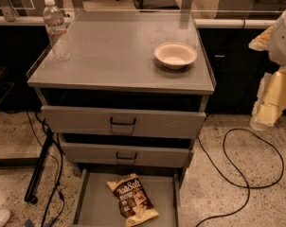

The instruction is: Pick brown chip bag from bottom drawer and place on counter

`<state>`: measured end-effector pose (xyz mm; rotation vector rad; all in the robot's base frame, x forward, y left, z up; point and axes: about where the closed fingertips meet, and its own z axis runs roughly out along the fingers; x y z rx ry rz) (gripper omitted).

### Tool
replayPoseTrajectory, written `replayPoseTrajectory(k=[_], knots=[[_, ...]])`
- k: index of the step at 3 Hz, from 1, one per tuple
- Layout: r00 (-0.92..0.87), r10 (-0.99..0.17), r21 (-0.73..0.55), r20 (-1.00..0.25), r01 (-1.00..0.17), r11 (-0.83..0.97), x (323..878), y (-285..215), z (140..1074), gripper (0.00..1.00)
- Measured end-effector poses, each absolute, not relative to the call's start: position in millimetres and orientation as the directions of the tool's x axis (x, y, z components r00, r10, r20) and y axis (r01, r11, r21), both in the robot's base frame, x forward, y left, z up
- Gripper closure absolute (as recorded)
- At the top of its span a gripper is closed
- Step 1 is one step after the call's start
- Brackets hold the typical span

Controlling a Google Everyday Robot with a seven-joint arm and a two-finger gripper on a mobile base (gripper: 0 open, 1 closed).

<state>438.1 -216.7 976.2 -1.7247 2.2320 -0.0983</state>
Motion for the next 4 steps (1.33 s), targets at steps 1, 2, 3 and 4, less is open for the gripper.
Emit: replayPoseTrajectory(k=[1, 2, 3, 4], knots=[[-0.221, -0.953, -0.245, -0.207, -0.931, 0.269, 438.1, -216.5, 976.0, 0.0], [-0.199, -0.956, -0.237, -0.218, -0.939, 0.249, 431.4, -197.9, 958.5, 0.0], [-0.159, -0.961, -0.212, -0.226, -0.955, 0.207, 419.0, -166.5, 928.5, 0.0], [-0.058, -0.97, -0.163, -0.234, -0.982, 0.098, 399.7, -106.5, 880.5, 0.0]])
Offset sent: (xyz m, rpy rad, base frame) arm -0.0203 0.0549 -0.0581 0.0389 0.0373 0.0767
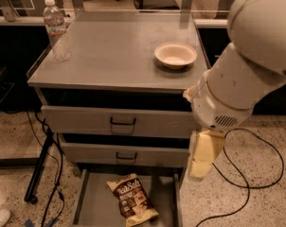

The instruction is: Pick brown chip bag from bottom drawer and place on counter

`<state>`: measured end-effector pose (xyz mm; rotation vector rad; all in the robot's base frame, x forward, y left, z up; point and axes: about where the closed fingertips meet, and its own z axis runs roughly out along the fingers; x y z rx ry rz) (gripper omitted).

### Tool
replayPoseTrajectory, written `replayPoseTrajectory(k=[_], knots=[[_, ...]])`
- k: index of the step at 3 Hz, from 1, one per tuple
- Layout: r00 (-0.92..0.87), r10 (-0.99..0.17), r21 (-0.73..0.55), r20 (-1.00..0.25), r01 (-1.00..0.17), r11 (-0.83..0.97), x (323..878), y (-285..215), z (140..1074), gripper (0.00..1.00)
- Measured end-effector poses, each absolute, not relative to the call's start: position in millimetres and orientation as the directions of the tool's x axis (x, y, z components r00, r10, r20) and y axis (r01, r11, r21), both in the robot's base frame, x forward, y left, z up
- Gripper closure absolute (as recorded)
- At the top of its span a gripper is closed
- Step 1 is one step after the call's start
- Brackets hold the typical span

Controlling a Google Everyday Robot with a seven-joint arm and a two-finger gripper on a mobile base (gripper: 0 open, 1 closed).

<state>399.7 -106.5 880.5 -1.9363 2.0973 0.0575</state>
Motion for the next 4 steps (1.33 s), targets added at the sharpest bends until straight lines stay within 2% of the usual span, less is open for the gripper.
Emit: replayPoseTrajectory(k=[2, 3, 4], knots=[[-0.062, -0.971, -0.149, -0.231, -0.984, 0.099, 398.9, -105.4, 870.5, 0.0], [-0.104, -0.975, -0.141, -0.197, -0.981, 0.133, 387.7, -98.5, 787.0, 0.0], [-0.104, -0.975, -0.141, -0.197, -0.981, 0.133, 387.7, -98.5, 787.0, 0.0]])
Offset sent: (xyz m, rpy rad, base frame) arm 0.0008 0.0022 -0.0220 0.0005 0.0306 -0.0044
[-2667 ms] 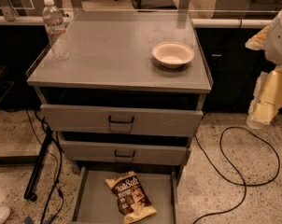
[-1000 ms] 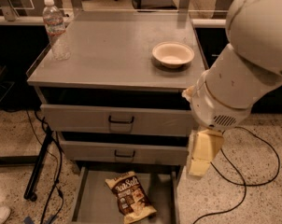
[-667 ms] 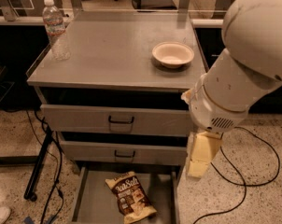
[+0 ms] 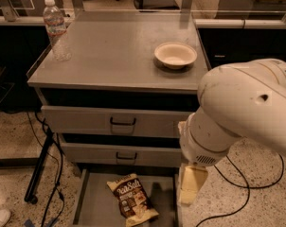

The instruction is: Pick brown chip bag from bottom drawer and place on counter

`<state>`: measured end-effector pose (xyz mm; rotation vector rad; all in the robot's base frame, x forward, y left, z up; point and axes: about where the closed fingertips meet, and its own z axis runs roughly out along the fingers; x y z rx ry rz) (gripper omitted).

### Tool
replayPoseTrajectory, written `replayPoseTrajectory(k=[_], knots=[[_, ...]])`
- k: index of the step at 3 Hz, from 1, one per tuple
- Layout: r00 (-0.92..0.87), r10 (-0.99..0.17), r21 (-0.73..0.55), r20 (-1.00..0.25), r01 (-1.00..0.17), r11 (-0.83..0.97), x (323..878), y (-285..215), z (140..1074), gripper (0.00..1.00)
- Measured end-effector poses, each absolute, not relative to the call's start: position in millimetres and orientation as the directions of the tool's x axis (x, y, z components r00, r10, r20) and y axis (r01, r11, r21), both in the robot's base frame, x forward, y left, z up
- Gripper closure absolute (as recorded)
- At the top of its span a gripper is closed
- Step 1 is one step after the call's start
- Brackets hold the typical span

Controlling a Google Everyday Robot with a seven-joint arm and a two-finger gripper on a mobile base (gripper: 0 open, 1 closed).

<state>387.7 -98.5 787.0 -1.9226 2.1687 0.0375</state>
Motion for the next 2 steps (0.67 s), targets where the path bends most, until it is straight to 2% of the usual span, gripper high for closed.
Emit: replayPoseTrajectory(k=[2], knots=[[-0.105, -0.974, -0.072, -0.201, -0.99, 0.122, 375.3, -73.7, 701.5, 0.0]])
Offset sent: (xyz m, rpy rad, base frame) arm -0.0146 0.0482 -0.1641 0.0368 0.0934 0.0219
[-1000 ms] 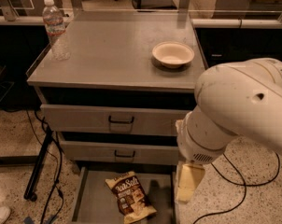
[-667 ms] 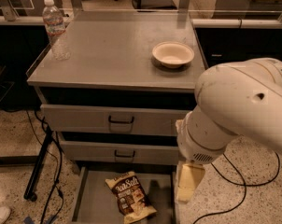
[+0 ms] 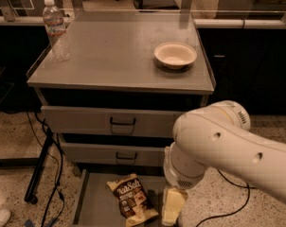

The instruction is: Pick brown chip bag from bottom drawer and place on counter

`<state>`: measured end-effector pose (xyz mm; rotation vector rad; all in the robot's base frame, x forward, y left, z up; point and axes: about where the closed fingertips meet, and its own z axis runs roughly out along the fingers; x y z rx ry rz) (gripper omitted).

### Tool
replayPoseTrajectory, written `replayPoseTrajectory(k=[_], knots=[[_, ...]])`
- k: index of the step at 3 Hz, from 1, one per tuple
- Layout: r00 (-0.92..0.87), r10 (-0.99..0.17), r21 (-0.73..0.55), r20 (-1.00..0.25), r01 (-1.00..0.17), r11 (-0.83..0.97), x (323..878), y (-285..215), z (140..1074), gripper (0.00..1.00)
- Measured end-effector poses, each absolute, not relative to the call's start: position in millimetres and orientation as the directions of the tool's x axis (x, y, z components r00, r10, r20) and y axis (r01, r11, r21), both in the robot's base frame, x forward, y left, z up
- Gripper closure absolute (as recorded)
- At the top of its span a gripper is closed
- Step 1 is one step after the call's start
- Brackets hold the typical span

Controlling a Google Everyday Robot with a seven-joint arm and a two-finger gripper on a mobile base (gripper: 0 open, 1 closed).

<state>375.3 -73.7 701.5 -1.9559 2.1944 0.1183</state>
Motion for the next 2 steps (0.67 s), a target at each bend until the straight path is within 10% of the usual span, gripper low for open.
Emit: replayPoseTrajectory(k=[2], knots=[[-0.092, -0.971, -0.064, -0.219, -0.992, 0.108, 370.6, -54.4, 659.1, 0.0]])
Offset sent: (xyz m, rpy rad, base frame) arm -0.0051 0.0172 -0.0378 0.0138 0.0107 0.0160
